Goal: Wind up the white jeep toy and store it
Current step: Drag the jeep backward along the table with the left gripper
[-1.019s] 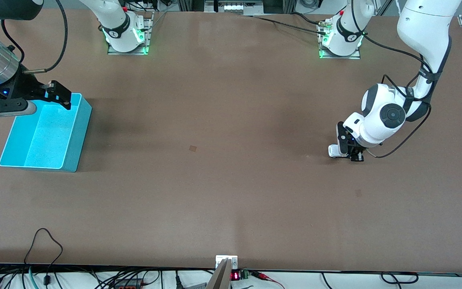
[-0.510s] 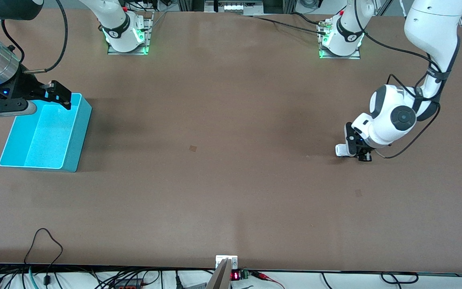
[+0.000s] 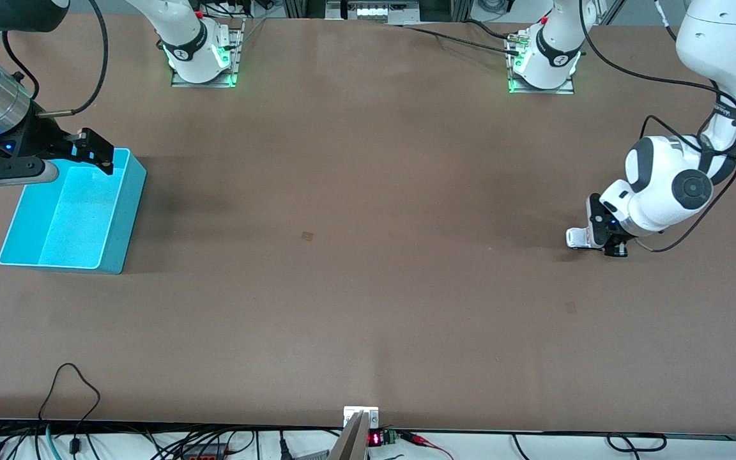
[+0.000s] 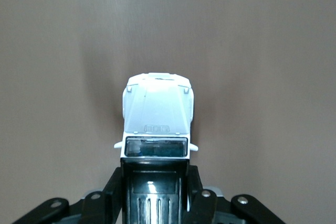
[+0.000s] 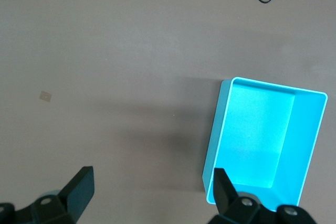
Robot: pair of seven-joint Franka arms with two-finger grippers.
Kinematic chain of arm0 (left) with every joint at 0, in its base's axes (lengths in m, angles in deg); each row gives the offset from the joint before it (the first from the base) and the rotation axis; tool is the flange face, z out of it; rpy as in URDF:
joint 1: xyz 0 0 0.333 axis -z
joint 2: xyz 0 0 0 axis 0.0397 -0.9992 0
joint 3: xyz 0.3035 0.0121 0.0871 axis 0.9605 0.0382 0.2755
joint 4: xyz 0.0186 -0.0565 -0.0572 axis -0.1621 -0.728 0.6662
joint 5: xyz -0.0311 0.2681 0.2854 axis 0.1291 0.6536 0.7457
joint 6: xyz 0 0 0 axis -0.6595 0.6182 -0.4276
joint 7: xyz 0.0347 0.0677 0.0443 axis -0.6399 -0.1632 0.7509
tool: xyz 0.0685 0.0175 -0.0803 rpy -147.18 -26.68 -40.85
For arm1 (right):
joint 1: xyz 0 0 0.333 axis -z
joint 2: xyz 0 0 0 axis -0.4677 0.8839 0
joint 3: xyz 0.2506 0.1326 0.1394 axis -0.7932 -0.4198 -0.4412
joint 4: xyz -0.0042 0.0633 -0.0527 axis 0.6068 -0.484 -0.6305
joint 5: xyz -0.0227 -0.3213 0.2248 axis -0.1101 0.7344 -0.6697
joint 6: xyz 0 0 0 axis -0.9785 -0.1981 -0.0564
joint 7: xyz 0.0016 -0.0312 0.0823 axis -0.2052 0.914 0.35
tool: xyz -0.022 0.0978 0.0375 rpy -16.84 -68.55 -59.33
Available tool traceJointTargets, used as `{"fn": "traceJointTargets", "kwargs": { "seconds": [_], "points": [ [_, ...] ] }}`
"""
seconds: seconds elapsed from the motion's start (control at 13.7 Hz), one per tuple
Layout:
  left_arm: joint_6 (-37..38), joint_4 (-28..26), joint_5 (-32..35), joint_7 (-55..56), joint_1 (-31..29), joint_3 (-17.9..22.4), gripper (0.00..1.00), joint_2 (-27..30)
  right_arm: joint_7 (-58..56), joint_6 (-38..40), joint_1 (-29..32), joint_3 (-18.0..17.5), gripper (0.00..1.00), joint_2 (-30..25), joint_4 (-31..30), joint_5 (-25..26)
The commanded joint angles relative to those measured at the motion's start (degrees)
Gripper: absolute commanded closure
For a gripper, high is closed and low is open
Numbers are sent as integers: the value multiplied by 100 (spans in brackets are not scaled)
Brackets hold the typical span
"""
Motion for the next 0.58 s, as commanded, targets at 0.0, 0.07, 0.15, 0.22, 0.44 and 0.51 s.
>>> {"fn": "traceJointTargets", "kwargs": {
  "seconds": [0.0,0.07,0.15,0.22,0.44,0.51],
  "points": [
    [150,0,115,-359,-375,-13,86,-372,20,63,-35,-4,0,-47,-5,105],
    [150,0,115,-455,-436,4,86,-372,20,63,-35,-4,0,-47,-5,105],
    [150,9,115,-526,-498,13,86,-372,20,63,-35,-4,0,-47,-5,105],
    [142,35,115,-596,-559,22,86,-380,20,63,-35,-4,0,-47,-5,105],
    [142,79,115,-720,-709,31,85,-442,20,63,-35,-4,0,-47,-5,105],
    [133,88,115,-720,-744,31,85,-442,20,63,-27,-4,0,-47,-5,105]
  ]
}}
